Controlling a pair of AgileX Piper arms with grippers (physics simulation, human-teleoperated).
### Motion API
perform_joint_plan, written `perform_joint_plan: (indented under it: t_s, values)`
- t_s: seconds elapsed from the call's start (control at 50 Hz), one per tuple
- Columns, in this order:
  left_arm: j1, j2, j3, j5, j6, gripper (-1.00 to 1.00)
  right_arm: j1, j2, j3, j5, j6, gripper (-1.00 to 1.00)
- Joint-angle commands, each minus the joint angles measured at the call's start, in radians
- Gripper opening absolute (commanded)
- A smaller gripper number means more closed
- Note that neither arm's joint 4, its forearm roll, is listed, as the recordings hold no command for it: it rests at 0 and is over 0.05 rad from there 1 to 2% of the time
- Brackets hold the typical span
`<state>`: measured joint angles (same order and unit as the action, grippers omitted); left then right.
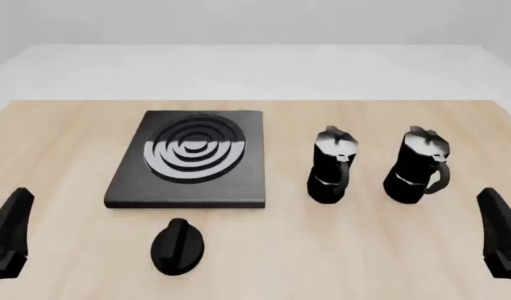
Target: Put the right moka pot on the stove.
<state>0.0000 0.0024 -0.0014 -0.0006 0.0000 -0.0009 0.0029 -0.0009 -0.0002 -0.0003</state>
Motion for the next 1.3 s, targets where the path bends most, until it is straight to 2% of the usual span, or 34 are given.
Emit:
perform_joint_plan:
  t_s: [0.02, 0.16, 0.28, 0.34, 0.42, 0.54, 0.6, 0.9, 1.02, 1.06, 1.12, 1.3]
  values:
    - [0.000, 0.005, -0.003, -0.001, 0.000, 1.00, -0.008, 0.030, -0.004, -0.008, -0.007, 1.00]
    - [0.000, 0.005, -0.003, -0.001, 0.000, 1.00, -0.013, 0.091, -0.037, -0.018, -0.013, 1.00]
    - [0.000, 0.005, -0.003, -0.001, 0.000, 1.00, -0.011, 0.189, -0.071, -0.062, -0.008, 1.00]
    - [0.000, 0.005, -0.003, -0.001, 0.000, 1.00, -0.016, 0.235, -0.075, -0.091, -0.024, 1.00]
    - [0.000, 0.005, -0.003, -0.001, 0.000, 1.00, -0.008, 0.292, -0.077, -0.135, -0.010, 1.00]
    - [0.000, 0.005, -0.003, -0.001, 0.000, 1.00, 0.004, 0.454, -0.058, -0.274, -0.009, 1.00]
    - [0.000, 0.005, -0.003, -0.001, 0.000, 1.00, 0.006, 0.493, -0.055, -0.308, -0.013, 1.00]
    - [0.000, 0.005, -0.003, -0.001, 0.000, 1.00, 0.017, 0.901, -0.012, -0.707, -0.008, 1.00]
    - [0.000, 0.005, -0.003, -0.001, 0.000, 1.00, 0.024, 1.026, -0.016, -0.812, 0.011, 1.00]
    - [0.000, 0.005, -0.003, -0.001, 0.000, 1.00, 0.019, 1.064, -0.013, -0.851, -0.006, 1.00]
    - [0.000, 0.005, -0.003, -0.001, 0.000, 1.00, 0.017, 1.155, -0.010, -0.937, -0.002, 1.00]
    - [0.000, 0.005, -0.003, -0.001, 0.000, 1.00, 0.025, 1.333, -0.023, -1.083, 0.003, 1.00]
